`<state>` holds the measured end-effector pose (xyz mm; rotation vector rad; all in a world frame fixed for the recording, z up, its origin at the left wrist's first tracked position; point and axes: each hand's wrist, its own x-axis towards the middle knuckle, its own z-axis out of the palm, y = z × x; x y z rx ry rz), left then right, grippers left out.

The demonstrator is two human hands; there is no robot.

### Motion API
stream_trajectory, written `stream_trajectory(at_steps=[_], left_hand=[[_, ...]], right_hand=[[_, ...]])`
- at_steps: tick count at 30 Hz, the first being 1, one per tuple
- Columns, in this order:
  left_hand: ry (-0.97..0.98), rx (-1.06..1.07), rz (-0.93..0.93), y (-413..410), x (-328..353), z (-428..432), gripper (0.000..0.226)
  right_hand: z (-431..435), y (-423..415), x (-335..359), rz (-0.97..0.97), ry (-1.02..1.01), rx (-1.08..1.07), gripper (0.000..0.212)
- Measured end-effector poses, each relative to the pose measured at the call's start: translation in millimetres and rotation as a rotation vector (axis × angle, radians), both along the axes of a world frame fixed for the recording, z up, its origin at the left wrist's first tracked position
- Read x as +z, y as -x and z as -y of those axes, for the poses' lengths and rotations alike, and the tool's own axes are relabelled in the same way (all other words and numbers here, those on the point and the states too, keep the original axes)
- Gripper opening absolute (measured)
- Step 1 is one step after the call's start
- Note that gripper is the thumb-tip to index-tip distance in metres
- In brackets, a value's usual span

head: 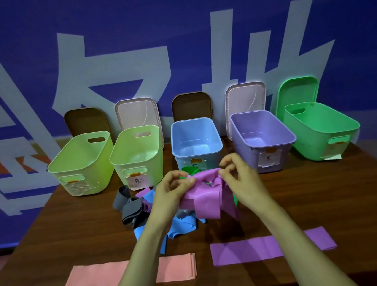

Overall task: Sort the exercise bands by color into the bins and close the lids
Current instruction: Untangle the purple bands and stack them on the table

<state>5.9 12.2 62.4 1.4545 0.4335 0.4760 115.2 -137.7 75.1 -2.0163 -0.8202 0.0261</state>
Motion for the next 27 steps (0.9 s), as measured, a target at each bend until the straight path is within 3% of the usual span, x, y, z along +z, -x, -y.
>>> stream_trajectory(at_steps=[2, 4, 11, 16, 18, 23, 27], left_hand=[[-0.067, -0.035, -0.019, 1, 1, 0, 0.013], [-0.173, -0.030, -0.028, 0, 4, -1, 0.012], [-0.514, -0.086, -0.038, -5, 10, -2, 0.017], [-0.711, -0.124, -0.089, -1, 4, -9, 0.047], [-0.695, -0.127, -0.056, 1, 3, -10, 0.052], [-0.423, -0.184, 0.029, 3, 1, -13, 0.023], [-0.184, -0.131, 0.072, 7, -2, -16, 0.027]], right_hand=[[2, 1, -1, 0.118, 0.095, 0.086, 0.033], [1, 2, -3, 0.269, 0.219, 0.151, 0.040], [-7, 3, 0, 0.317, 0.071, 0.139, 0.015], [-9, -4, 4, 0.219, 0.066, 0.083, 0.007], [-11, -5, 3, 0.179, 0.071, 0.055, 0.006], [-10, -11, -2, 0.018, 0.068, 0.012, 0.005], [-6, -14, 0, -0.068, 0.017, -0.003, 0.003]])
